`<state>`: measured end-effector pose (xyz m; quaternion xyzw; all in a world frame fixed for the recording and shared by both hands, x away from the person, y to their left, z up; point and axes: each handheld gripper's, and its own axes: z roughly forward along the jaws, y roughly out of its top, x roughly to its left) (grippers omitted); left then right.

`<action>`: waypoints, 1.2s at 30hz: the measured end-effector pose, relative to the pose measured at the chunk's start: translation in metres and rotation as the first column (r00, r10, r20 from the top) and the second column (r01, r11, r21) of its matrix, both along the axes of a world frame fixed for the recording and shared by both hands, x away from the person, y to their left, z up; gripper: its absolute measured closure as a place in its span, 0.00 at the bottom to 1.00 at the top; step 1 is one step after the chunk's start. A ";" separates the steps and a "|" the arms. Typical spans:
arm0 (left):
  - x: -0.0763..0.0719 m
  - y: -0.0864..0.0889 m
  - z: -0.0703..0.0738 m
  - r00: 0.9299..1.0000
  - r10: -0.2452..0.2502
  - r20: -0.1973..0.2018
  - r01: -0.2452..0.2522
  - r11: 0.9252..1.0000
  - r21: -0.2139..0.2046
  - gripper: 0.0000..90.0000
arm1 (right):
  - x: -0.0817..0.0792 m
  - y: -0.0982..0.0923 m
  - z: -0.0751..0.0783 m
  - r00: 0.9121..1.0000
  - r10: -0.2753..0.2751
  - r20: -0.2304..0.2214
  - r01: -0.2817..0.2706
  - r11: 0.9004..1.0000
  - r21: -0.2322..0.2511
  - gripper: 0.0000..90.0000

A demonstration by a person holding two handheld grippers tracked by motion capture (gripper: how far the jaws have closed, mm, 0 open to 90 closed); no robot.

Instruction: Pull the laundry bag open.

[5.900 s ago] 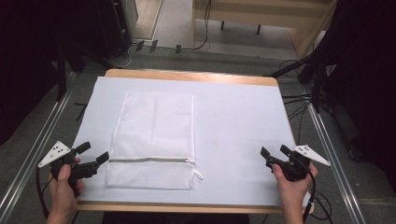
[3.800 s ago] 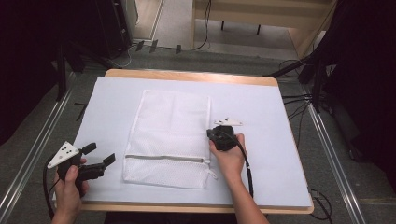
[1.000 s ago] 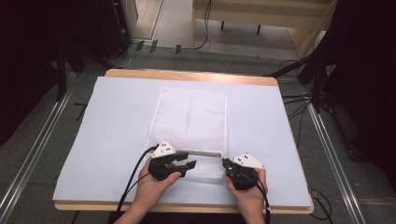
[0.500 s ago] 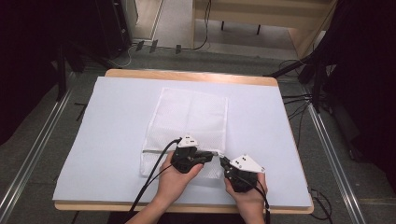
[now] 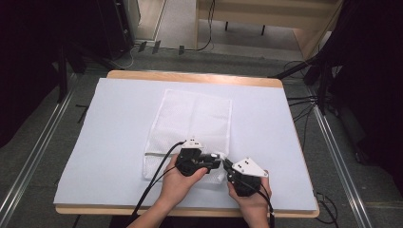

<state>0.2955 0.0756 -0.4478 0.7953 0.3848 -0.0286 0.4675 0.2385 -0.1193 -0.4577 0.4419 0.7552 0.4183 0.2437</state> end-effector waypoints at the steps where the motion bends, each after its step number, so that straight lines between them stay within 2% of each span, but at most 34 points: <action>1: 0.000 0.000 0.000 1.000 0.000 0.000 0.000 1.000 0.000 0.72 | 0.000 0.000 0.000 1.000 -0.001 0.002 0.001 1.000 -0.004 0.99; 3: 0.002 0.002 0.000 1.000 0.004 -0.013 -0.004 1.000 -0.027 0.72 | 0.000 0.001 0.000 1.000 -0.001 0.003 0.001 1.000 -0.008 0.99; 4: 0.004 0.003 0.001 1.000 0.011 -0.028 -0.012 0.998 -0.055 0.72 | 0.000 0.001 0.000 1.000 -0.001 0.003 0.001 1.000 -0.010 0.99; 12: 0.011 0.008 0.000 0.995 0.040 -0.091 -0.050 0.992 -0.112 0.75 | -0.001 0.003 -0.001 1.000 0.007 0.012 -0.006 0.999 -0.035 0.99; 14: 0.014 0.009 -0.001 0.993 0.040 -0.114 -0.056 0.989 -0.138 0.77 | -0.001 0.002 -0.001 1.000 0.012 0.019 -0.012 0.999 -0.041 0.99; 16: 0.014 0.008 -0.001 0.992 0.042 -0.116 -0.057 0.990 -0.130 0.79 | -0.001 0.002 0.000 1.000 0.014 0.018 -0.013 0.999 -0.040 0.99; 17: 0.015 0.008 -0.001 0.992 0.039 -0.120 -0.054 0.990 -0.128 0.83 | -0.001 0.002 0.000 1.000 0.017 0.018 -0.017 0.999 -0.042 0.99; 18: 0.016 0.009 -0.002 0.991 0.040 -0.125 -0.056 0.990 -0.128 0.91 | -0.001 0.002 0.001 0.999 0.024 0.023 -0.023 0.999 -0.044 0.99; 19: 0.016 0.009 -0.002 0.991 0.041 -0.127 -0.057 0.991 -0.124 0.91 | -0.001 0.002 0.001 0.999 0.024 0.023 -0.023 0.999 -0.044 0.99; 21: 0.017 0.009 -0.003 0.988 0.027 -0.150 -0.048 0.988 -0.144 0.96 | -0.001 0.002 0.001 0.999 0.026 0.020 -0.026 0.999 -0.043 0.99; 23: 0.017 0.010 -0.003 0.989 0.021 -0.148 -0.042 0.989 -0.142 0.97 | -0.001 0.001 0.001 1.000 0.028 0.012 -0.028 0.999 -0.032 0.99; 24: 0.017 0.010 -0.003 0.990 0.019 -0.137 -0.037 0.991 -0.131 0.97 | 0.000 0.000 0.002 1.000 0.023 -0.009 -0.023 1.000 -0.001 1.00; 26: 0.016 0.010 -0.002 0.991 0.024 -0.130 -0.041 0.991 -0.126 0.97 | 0.000 -0.001 0.002 1.000 0.024 -0.017 -0.024 1.000 0.011 1.00; 28: 0.014 0.010 -0.001 0.993 0.029 -0.117 -0.042 0.993 -0.108 0.97 | 0.002 -0.002 0.005 0.999 0.016 -0.049 -0.014 0.999 0.041 1.00; 30: 0.013 0.010 -0.001 0.994 0.025 -0.107 -0.035 0.995 -0.089 0.97 | 0.002 -0.002 0.005 0.998 0.006 -0.056 -0.004 0.999 0.037 1.00; 36: 0.012 0.016 -0.002 0.994 0.069 -0.086 -0.074 0.996 -0.051 0.97 | 0.003 -0.003 0.006 0.998 -0.029 -0.059 0.030 0.999 0.012 1.00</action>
